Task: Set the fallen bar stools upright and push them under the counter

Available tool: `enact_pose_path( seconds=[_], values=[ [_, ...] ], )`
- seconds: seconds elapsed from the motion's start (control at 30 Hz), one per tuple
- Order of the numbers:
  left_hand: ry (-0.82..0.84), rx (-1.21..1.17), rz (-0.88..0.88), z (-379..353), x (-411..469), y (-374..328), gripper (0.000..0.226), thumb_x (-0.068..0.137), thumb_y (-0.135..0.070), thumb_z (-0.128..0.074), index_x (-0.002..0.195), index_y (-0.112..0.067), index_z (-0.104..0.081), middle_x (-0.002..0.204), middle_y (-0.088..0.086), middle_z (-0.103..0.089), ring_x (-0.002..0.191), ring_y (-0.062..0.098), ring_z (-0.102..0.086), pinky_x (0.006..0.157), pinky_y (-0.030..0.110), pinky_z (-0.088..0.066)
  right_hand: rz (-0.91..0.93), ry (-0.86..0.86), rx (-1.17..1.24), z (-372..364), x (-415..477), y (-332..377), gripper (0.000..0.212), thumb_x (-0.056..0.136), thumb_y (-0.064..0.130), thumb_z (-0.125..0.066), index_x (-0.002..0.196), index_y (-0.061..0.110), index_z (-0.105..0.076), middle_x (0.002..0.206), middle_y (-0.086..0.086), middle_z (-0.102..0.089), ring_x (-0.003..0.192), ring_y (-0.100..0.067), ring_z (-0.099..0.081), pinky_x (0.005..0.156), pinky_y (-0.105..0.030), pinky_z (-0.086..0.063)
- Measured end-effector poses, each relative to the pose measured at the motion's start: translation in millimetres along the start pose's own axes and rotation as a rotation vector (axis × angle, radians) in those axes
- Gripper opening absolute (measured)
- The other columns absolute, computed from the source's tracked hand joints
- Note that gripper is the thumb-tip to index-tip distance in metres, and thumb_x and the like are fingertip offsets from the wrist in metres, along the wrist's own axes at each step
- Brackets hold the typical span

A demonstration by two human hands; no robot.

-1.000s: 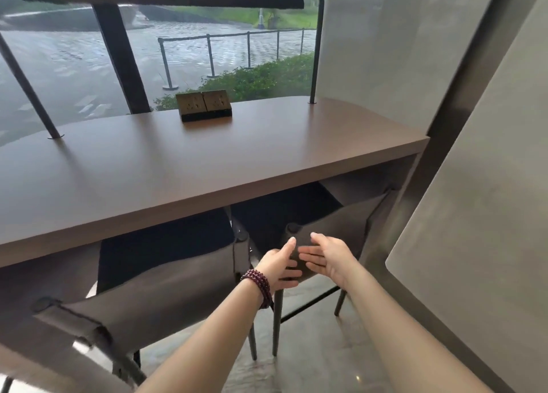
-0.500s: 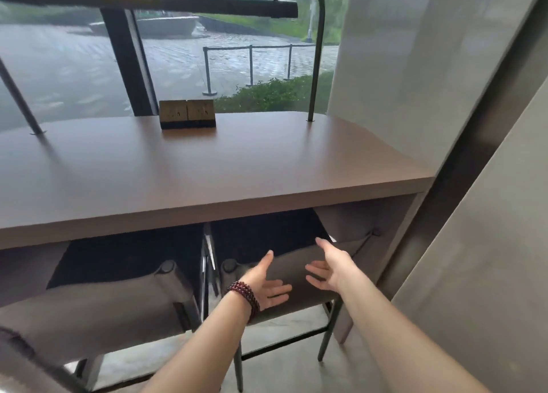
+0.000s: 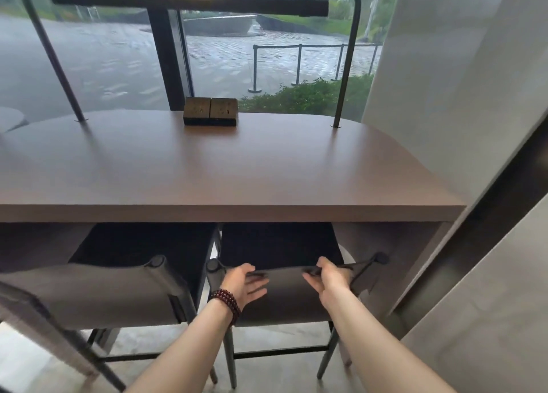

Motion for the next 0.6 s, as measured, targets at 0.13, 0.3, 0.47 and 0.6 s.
enact_pose_path(
  seconds=[0.13, 0.3, 0.47, 0.6],
  values=[
    [-0.041, 0.029, -0.016, 6, 1, -11, 0.014, 0.096, -0.012, -0.038, 0.085, -0.009, -0.046, 0.117, 0.023, -0.055, 0.101, 0.033, -0.057, 0.089, 0.046, -0.043, 0.015, 0.05, 0.0, -9, -1, -7, 0.067, 0.086, -0.006, -0.058, 0.145, 0.004, -0.028, 0.109, -0.018, -0.057, 0.077, -0.023, -0.061, 0.073, -0.038, -0.056],
    [-0.031, 0.045, -0.004, 10, 0, -9, 0.033, 0.096, -0.023, -0.046, 0.123, -0.004, -0.047, 0.126, 0.025, -0.054, 0.105, 0.034, -0.057, 0.088, 0.047, -0.045, -0.002, 0.05, -0.056, -9, -5, -6, 0.074, 0.088, 0.004, -0.064, 0.148, 0.009, -0.021, 0.098, -0.012, -0.059, 0.084, -0.028, -0.065, 0.072, -0.039, -0.056],
    [0.086, 0.193, 0.063, 11, -14, 5, 0.078, 0.082, -0.057, -0.056, 0.142, -0.018, -0.027, 0.131, 0.018, -0.053, 0.115, 0.031, -0.053, 0.084, 0.048, -0.049, -0.063, 0.142, -0.104, -6, -20, -10, 0.058, 0.089, 0.023, -0.066, 0.139, 0.013, -0.038, 0.126, -0.013, -0.06, 0.095, -0.028, -0.066, 0.075, -0.039, -0.054],
    [0.132, 0.283, -0.012, 13, -34, 8, 0.056, 0.087, -0.047, -0.053, 0.129, -0.009, -0.048, 0.115, 0.011, -0.066, 0.108, 0.027, -0.059, 0.094, 0.046, -0.047, -0.075, 0.225, -0.225, -4, -39, -18, 0.04, 0.093, 0.029, -0.059, 0.128, 0.011, -0.05, 0.121, -0.013, -0.064, 0.101, -0.025, -0.063, 0.083, -0.037, -0.05]
  ],
)
Point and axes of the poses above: each hand's wrist, its own x-axis towards the middle knuckle, its own z-axis out of the back of the hand, y = z × x, the point moved 9 cm from there along x, towards the middle knuckle
